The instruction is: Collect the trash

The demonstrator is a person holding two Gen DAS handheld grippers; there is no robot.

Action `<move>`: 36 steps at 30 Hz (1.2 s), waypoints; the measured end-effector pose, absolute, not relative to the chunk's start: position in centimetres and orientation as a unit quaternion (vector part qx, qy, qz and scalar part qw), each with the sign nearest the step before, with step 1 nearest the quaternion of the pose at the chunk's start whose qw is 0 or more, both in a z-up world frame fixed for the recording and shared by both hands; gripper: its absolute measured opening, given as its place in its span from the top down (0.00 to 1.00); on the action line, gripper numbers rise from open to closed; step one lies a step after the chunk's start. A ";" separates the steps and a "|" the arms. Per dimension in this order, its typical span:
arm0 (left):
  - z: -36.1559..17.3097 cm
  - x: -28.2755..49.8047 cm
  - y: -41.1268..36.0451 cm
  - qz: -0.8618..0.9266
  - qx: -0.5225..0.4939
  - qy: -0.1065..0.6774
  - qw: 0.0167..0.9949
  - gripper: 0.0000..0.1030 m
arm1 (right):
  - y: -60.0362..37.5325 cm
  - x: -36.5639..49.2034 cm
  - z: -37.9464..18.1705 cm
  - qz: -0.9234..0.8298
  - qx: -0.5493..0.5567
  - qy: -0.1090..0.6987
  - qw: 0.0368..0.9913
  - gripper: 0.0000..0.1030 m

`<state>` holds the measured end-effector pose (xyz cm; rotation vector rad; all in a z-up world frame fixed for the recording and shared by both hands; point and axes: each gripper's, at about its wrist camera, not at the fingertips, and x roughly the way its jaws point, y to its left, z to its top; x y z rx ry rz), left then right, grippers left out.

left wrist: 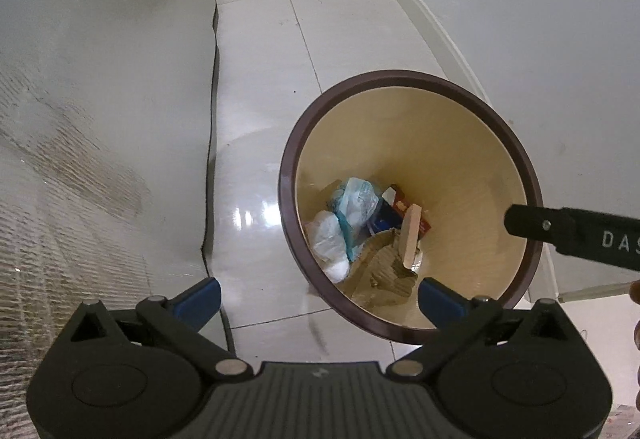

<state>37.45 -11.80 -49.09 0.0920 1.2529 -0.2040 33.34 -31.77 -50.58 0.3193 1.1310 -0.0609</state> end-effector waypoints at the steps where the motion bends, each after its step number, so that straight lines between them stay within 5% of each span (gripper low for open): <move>1: -48.8 37.4 -11.8 -0.095 0.046 0.583 0.806 0.00 | -31.9 33.2 -50.5 -0.029 0.149 0.534 0.832 0.19; 14: -44.5 36.1 -11.4 -0.091 0.054 0.560 0.821 0.00 | -32.2 31.9 -47.4 -0.047 0.133 0.523 0.841 0.07; 36: -30.0 29.8 -10.5 -0.093 0.032 0.476 0.874 0.00 | -32.3 25.0 -33.5 -0.054 0.105 0.463 0.878 0.06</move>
